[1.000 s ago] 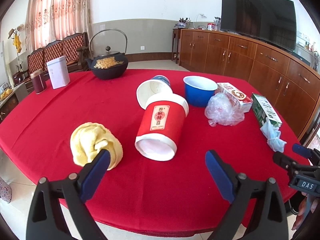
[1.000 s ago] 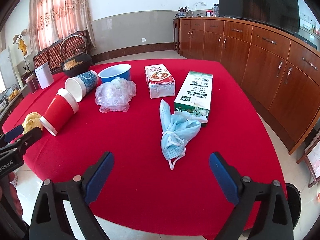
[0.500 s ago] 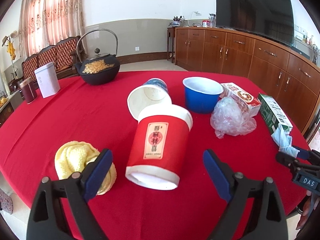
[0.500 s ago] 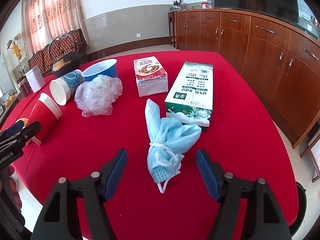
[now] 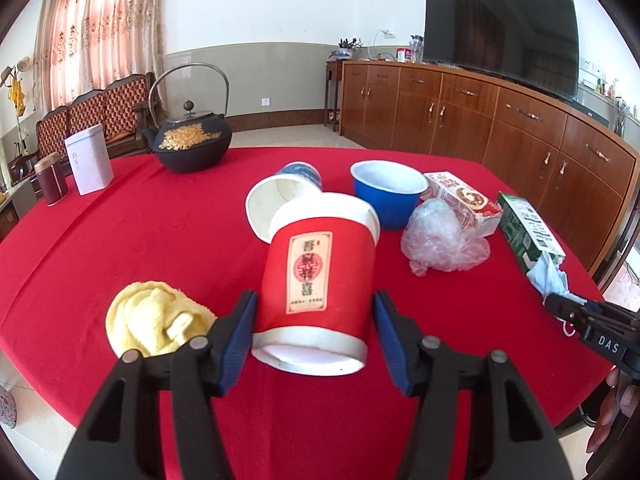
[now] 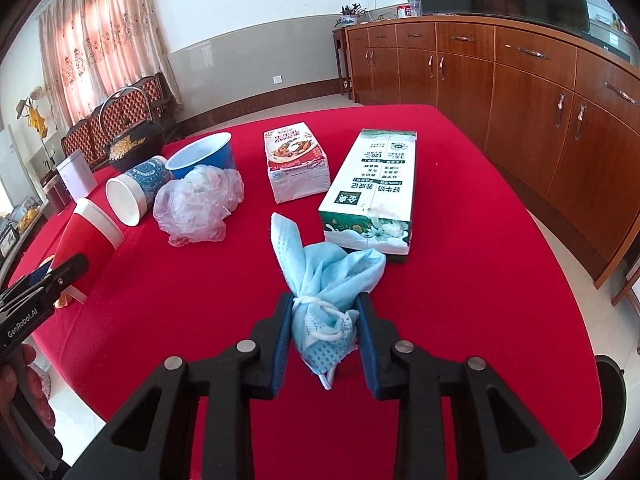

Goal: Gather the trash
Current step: 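Grasp the blue face mask with the right gripper while the left grasps the red paper cup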

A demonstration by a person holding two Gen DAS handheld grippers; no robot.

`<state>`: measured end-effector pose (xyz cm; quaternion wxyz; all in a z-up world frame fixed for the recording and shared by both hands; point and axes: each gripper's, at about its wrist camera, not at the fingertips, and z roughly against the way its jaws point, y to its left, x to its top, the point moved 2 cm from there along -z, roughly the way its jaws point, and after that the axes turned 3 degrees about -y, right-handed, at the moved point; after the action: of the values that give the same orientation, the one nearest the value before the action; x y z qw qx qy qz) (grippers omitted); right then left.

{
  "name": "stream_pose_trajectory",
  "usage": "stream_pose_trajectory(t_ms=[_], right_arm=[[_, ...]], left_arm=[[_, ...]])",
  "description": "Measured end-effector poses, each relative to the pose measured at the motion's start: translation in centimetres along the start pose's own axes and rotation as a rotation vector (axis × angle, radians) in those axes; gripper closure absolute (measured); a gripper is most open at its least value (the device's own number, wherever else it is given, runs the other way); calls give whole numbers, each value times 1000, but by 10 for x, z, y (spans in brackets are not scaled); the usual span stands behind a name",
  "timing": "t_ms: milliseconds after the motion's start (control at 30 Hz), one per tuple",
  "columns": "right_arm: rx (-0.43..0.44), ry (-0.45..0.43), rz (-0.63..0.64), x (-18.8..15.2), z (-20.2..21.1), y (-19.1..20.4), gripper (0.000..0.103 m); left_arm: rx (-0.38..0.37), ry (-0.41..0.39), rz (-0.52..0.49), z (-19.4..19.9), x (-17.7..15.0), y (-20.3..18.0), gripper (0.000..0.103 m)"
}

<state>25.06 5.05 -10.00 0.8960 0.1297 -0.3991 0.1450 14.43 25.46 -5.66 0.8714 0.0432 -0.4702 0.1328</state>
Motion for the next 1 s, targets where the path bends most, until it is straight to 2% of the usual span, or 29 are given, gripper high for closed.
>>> stream_pose_trajectory(t_ms=[267, 500, 733, 1000], right_arm=[[-1, -52, -29, 5, 29, -12, 74], [-39, -98, -48, 6, 68, -35, 74], [-93, -138, -74, -1, 111, -70, 74], [-181, -163, -141, -16, 154, -128, 74]], left_arm=[[-38, -23, -33, 28, 0, -30, 44], [-104, -37, -64, 51, -2, -69, 44], [-188, -46, -122, 64, -2, -120, 44], [-286, -58, -181, 72, 2, -177, 44]])
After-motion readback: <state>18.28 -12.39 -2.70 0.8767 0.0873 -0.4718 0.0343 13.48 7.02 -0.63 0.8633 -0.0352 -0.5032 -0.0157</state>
